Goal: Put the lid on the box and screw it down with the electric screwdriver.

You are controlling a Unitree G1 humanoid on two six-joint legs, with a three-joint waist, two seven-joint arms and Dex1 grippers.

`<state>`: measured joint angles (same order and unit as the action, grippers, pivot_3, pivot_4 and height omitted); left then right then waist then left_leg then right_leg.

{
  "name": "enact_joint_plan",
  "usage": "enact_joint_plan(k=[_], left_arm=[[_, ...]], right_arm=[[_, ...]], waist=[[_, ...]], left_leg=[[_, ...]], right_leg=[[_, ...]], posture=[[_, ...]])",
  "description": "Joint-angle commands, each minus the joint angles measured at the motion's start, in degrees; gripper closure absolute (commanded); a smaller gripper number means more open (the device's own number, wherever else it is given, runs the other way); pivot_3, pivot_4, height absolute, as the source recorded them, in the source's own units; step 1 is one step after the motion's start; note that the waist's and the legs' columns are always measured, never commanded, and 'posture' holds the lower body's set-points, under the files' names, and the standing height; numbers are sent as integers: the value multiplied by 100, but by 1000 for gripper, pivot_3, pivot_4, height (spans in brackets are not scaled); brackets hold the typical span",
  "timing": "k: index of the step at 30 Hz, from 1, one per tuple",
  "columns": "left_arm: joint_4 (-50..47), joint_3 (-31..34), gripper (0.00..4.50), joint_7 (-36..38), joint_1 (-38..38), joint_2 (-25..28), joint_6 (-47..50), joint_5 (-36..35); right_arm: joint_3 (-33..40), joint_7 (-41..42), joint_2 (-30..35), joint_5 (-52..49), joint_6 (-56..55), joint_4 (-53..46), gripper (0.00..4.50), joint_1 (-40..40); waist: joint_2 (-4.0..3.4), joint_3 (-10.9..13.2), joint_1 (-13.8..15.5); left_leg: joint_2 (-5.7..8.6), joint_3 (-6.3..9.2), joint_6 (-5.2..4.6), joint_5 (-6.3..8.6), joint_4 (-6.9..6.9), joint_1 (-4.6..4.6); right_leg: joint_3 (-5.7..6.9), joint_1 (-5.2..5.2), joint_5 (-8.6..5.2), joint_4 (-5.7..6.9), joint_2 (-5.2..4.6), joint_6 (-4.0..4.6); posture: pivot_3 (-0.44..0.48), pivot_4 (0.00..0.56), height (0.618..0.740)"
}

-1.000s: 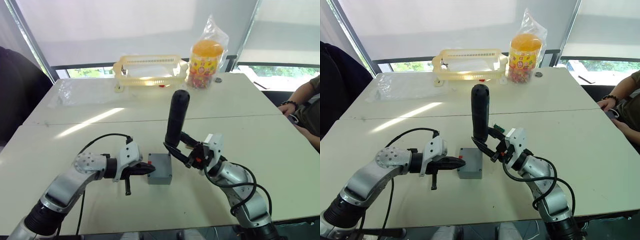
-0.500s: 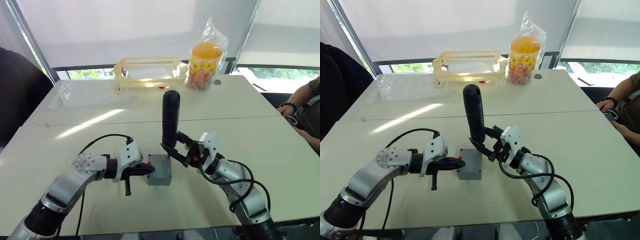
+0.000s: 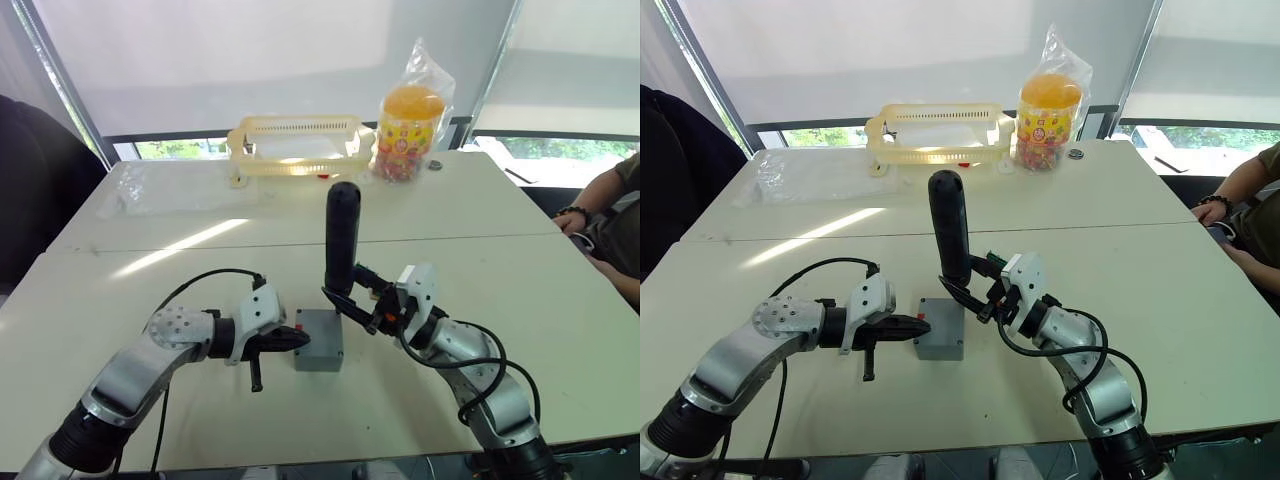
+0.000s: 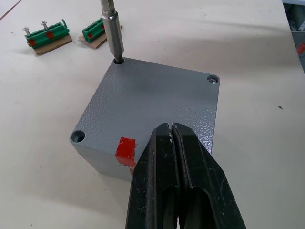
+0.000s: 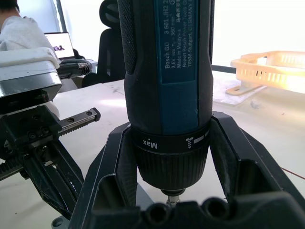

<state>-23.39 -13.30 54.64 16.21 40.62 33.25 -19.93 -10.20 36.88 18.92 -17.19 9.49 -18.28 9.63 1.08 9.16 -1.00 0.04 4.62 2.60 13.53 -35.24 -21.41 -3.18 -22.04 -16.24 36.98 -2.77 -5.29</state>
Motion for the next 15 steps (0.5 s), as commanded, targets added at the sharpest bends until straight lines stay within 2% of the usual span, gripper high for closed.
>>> enact_joint_plan(k=[1, 15], left_arm=[[30, -33, 4500, 2, -54, 66, 39, 83], [41, -56, 4500, -5, -59, 62, 21, 124]], right_arm=[[-261, 40, 38, 149, 483, 717, 2749, -281], [-213, -70, 16, 222, 535, 922, 2749, -282]], waist=[[0, 0, 0], [-5, -17, 3]], left_leg=[[-2, 0, 0, 0, 1, 0], [-10, 18, 2, 1, 11, -1]], right_leg=[[0, 0, -1, -1, 0, -1], [-1, -1, -15, -18, -8, -17]], posture=[[0, 150, 740], [0, 150, 740]])
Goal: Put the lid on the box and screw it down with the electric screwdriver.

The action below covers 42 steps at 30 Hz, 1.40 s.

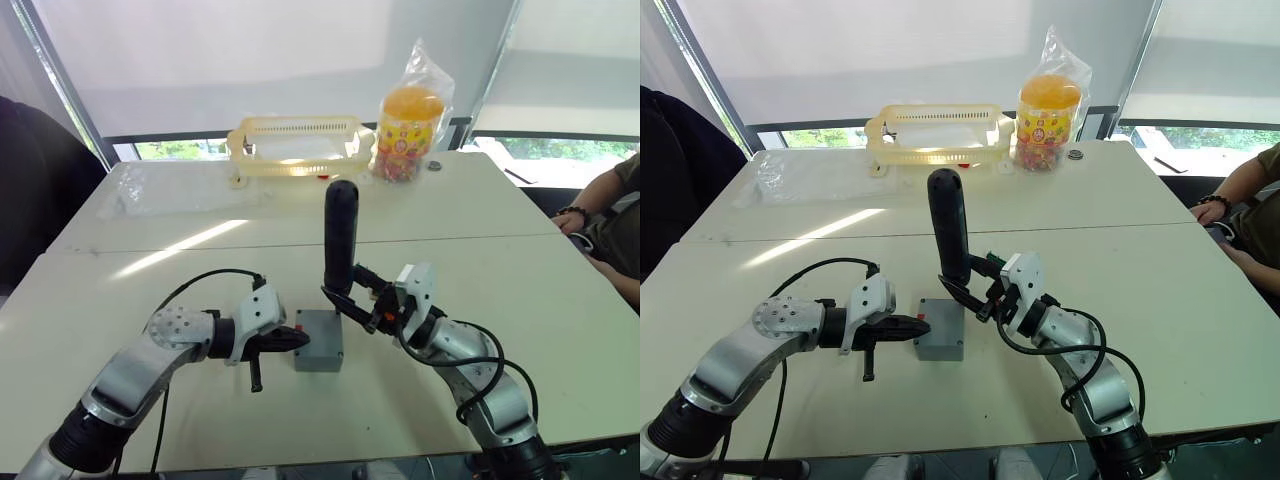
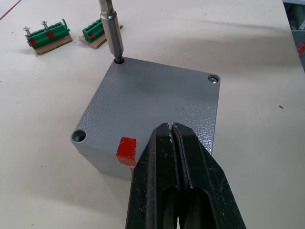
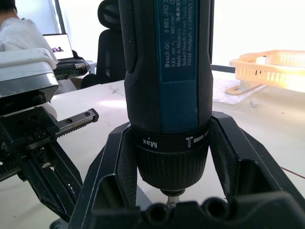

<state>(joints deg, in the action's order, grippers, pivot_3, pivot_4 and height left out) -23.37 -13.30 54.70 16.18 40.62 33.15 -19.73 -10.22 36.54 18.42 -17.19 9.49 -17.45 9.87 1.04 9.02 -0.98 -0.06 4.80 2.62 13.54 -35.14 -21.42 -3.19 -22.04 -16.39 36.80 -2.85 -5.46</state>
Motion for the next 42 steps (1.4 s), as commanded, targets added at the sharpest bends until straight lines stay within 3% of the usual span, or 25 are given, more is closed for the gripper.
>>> enact_joint_plan(k=[1, 16, 27, 37, 42], left_arm=[[36, -56, 4500, -12, -57, 59, 35, 103], [93, -91, 4500, -2, -82, 14, -14, 136], [742, -651, 4500, 91, 53, -90, -408, 644], [953, -720, 4500, 118, 20, -153, -505, 710], [724, -313, 4500, 57, 27, -250, -362, 304]], right_arm=[[-197, -55, 66, 220, 539, 854, 2749, -305], [-8, -152, -65, 95, 253, 723, 2749, -209], [264, -276, -261, -88, -339, -157, 2749, -114], [798, -834, -154, -787, 824, -1438, 2749, 485], [1633, -1521, -78, -2062, 2134, -1692, 2749, 1198]], waist=[[-1, -5, 1], [-5, -13, 18], [-28, 4, 26], [-46, 26, 23], [-49, 36, 19]], left_leg=[[0, 0, 0, 0, 1, 0], [19, -2, 4, 3, 14, -9], [25, 0, 4, 3, 14, -64], [31, -1, 2, 1, 9, -90], [32, 2, 2, 1, 9, -90]], right_leg=[[0, 0, 0, -3, -2, 0], [13, 5, 13, -78, -72, 21], [24, -23, 21, -76, -73, 30], [37, -46, 23, -71, -54, 23], [38, -46, 23, -71, -53, 22]], posture=[[0, 150, 740], [0, 150, 740], [0, 150, 740], [0, 150, 740], [0, 150, 740]])
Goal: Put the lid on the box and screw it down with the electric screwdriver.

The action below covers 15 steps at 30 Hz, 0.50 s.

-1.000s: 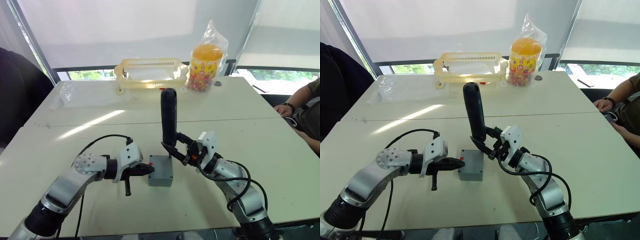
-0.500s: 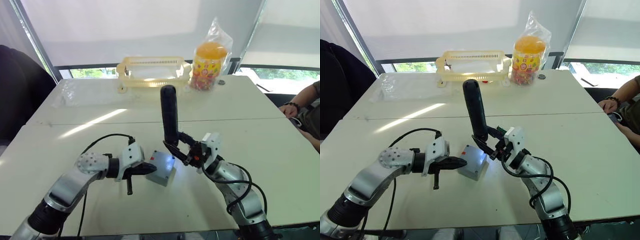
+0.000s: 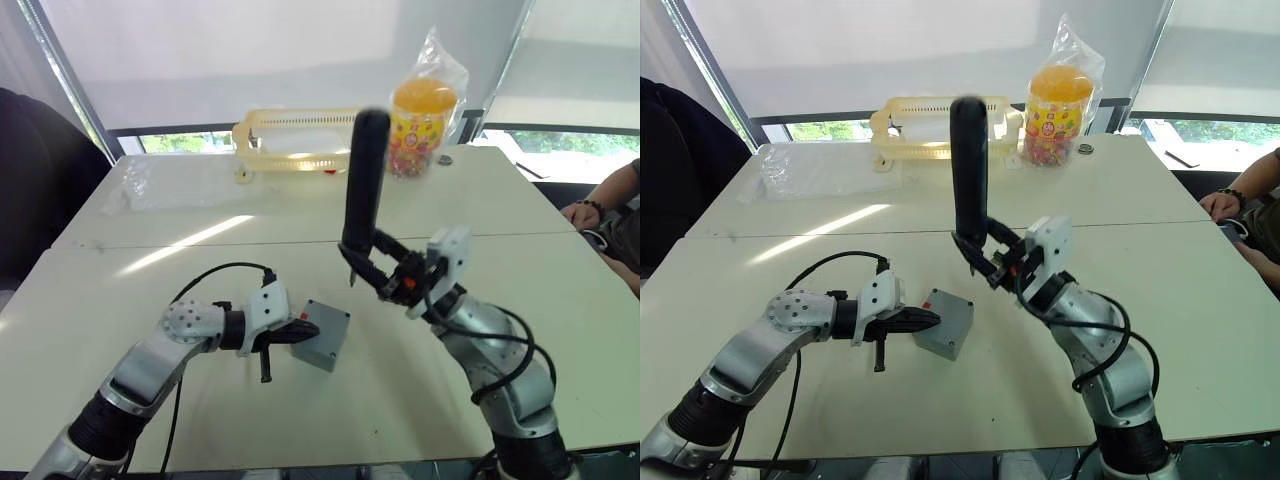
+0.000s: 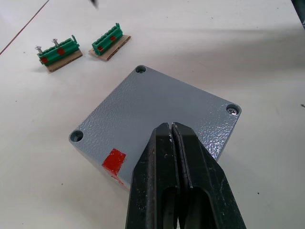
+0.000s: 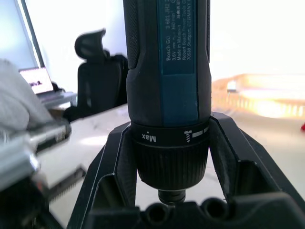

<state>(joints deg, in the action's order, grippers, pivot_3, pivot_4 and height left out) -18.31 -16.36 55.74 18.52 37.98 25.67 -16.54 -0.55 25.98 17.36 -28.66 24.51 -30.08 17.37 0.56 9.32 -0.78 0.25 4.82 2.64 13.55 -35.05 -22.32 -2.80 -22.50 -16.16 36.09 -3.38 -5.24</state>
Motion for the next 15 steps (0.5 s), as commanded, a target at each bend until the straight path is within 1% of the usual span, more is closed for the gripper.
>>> enact_joint_plan(k=[1, 2, 4, 6, 8, 10, 12, 13, 15], left_arm=[[118, 160, 4500, -75, -182, -16, 507, -199], [-21, 379, 4500, -97, -140, -35, 689, -445], [-345, 838, 4500, -126, -25, -16, 1104, -1005], [-651, 1292, 4500, -218, 137, 7, 1571, -1574], [-923, 1725, 4500, -348, 300, 75, 2036, -2090], [-1166, 2072, 4500, -475, 353, 233, 2401, -2450], [-1383, 2320, 4500, -554, 204, 450, 2606, -2608], [-1490, 2405, 4500, -597, 77, 543, 2669, -2658], [-1694, 2501, 4500, -712, -249, 652, 2725, -2713]], right_arm=[[921, -670, 127, -1300, 1011, -391, 2749, 630], [1219, -849, 307, -1696, 1390, -289, 2749, 857], [1830, -1141, 876, -2799, 2304, 93, 2749, 1310], [2283, -1184, 1669, -3609, 3171, 666, 2749, 1690], [2525, -1136, 2520, -4022, 3988, 1353, 2749, 1993], [2409, -842, 3444, -4047, 4880, 1993, 2749, 2059], [2103, -429, 4251, -3940, 5702, 2531, 2749, 1910], [1926, -258, 4552, -3833, 5995, 2755, 2749, 1804], [1548, 113, 4949, -3561, 6239, 3085, 2749, 1560]], waist=[[0, 8, -2], [0, 20, 0], [-1, 74, -2], [-3, 133, 3], [2, 162, 12], [-1, 166, 14], [-1, 166, 11], [-1, 166, 8], [-1, 166, -13]], left_leg=[[-1, 0, 0, 0, 0, -2], [0, 1, 0, 0, 0, -4], [0, 2, -2, -1, -6, -14], [1, 1, -3, -2, -11, -26], [4, -2, -4, -2, -13, -50], [4, -1, -4, -4, -22, -114], [20, -3, -6, -2, -13, -123], [22, -5, -19, 5, -6, -123], [22, -13, -68, 34, -7, -121]], right_leg=[[0, -2, 0, 1, 0, 0], [0, -4, 1, 1, 0, -1], [2, -10, 5, 3, -1, -6], [2, -20, 10, 5, -1, -13], [9, -36, 12, 4, -2, -15], [21, -95, 32, 9, 3, -52], [21, -106, 39, 7, 3, -73], [21, -106, 34, 1, 4, -79], [20, -107, 15, -1, 4, -78]], posture=[[0, 150, 740], [0, 150, 740], [0, 150, 740], [0, 150, 740], [0, 150, 740], [0, 150, 740], [0, 150, 740], [0, 150, 740], [0, 150, 740]])
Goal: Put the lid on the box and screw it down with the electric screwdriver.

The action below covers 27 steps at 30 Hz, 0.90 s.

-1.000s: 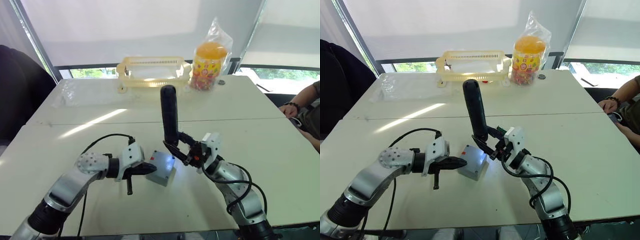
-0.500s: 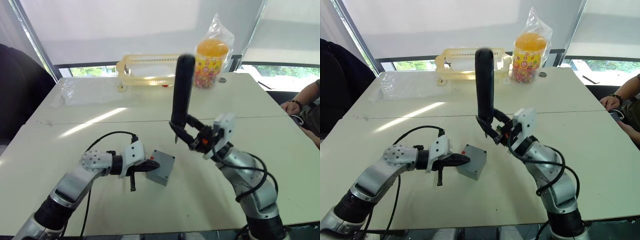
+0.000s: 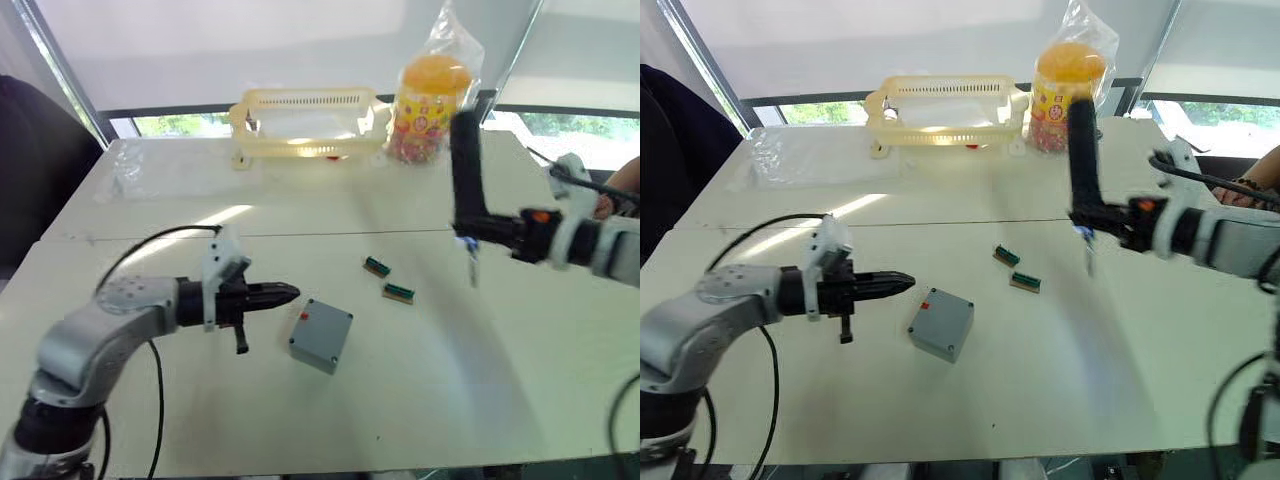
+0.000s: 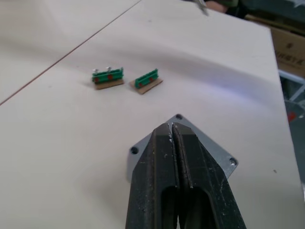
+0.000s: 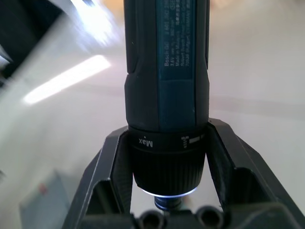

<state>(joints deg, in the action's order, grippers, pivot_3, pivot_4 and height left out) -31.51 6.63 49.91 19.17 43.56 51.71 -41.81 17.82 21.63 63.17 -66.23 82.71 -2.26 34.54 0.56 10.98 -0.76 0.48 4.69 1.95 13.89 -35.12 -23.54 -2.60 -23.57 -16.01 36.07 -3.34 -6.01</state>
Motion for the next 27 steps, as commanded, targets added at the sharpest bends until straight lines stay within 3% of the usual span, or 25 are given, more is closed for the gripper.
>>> enact_joint_plan(k=[1, 7, 13, 14, 16, 18, 22, 25, 27], left_arm=[[-476, 222, 4500, -214, -443, 99, 152, -220], [-995, 226, 4500, -646, -1243, 60, 136, -261], [-1175, 281, 4500, -814, -1705, 136, 16, -233], [-1197, 293, 4500, -848, -1742, 136, 12, -242], [-1211, 333, 4500, -901, -1780, 138, 10, -287], [-1190, 281, 4500, -846, -1842, 223, -3, -264], [-1199, 18, 4500, -451, -2182, 558, -159, -153], [-1049, -49, 4500, -299, -2312, 638, -290, -94], [-852, -191, 4500, -274, -2258, 583, -362, -12]], right_arm=[[-426, 715, 473, 308, 458, 441, 2749, -227], [-1724, 1371, 390, 1385, 323, 1407, 2749, 295], [-2862, 2177, 258, 2432, -140, 2048, 2749, 908], [-2987, 2288, 247, 2595, -243, 2134, 1727, 969], [-3188, 2550, 251, 2899, -532, 2217, 948, 1029], [-3226, 2603, 212, 3249, -940, 2268, 48, 1053], [-2807, 2567, 54, 3754, -2161, 2277, 48, 972], [-1844, 2753, -273, 3296, -2746, 1521, 48, 792], [-1283, 3035, -516, 2714, -2830, 220, 48, 86]], waist=[[-1, 1, -30], [-55, 34, -43], [-57, 39, -31], [-55, 40, -31], [-54, 41, -19], [-52, 42, -16], [-51, 42, -26], [-54, 42, -47], [-53, 41, -22]], left_leg=[[-2, -7, -13, 7, 0, 0], [-7, -34, -5, 3, -17, 7], [-8, -33, 45, -26, -47, 9], [-7, -33, 45, -26, -56, 8], [-6, -34, 45, -26, -71, 7], [-4, -34, 46, -26, -80, 5], [-3, -36, 46, -25, -83, 5], [-5, -40, 46, -25, -82, 5], [-10, -39, 46, -25, -80, 9]], right_leg=[[-3, -2, -3, -1, 1, 2], [-28, -15, -1, 15, 10, 7], [-29, -2, 15, 14, 14, 45], [-29, 3, 15, 14, 13, 45], [-30, 10, 19, 13, 12, 41], [-30, 15, 21, 13, 10, 36], [-32, 15, 25, 12, 9, 31], [-35, 13, 31, 14, 11, 24], [-36, 13, 42, 19, 16, 6]], posture=[[0, 150, 740], [0, 150, 740], [0, 150, 740], [0, 150, 740], [0, 150, 740], [0, 150, 740], [0, 150, 740], [0, 150, 740], [0, 150, 740]])
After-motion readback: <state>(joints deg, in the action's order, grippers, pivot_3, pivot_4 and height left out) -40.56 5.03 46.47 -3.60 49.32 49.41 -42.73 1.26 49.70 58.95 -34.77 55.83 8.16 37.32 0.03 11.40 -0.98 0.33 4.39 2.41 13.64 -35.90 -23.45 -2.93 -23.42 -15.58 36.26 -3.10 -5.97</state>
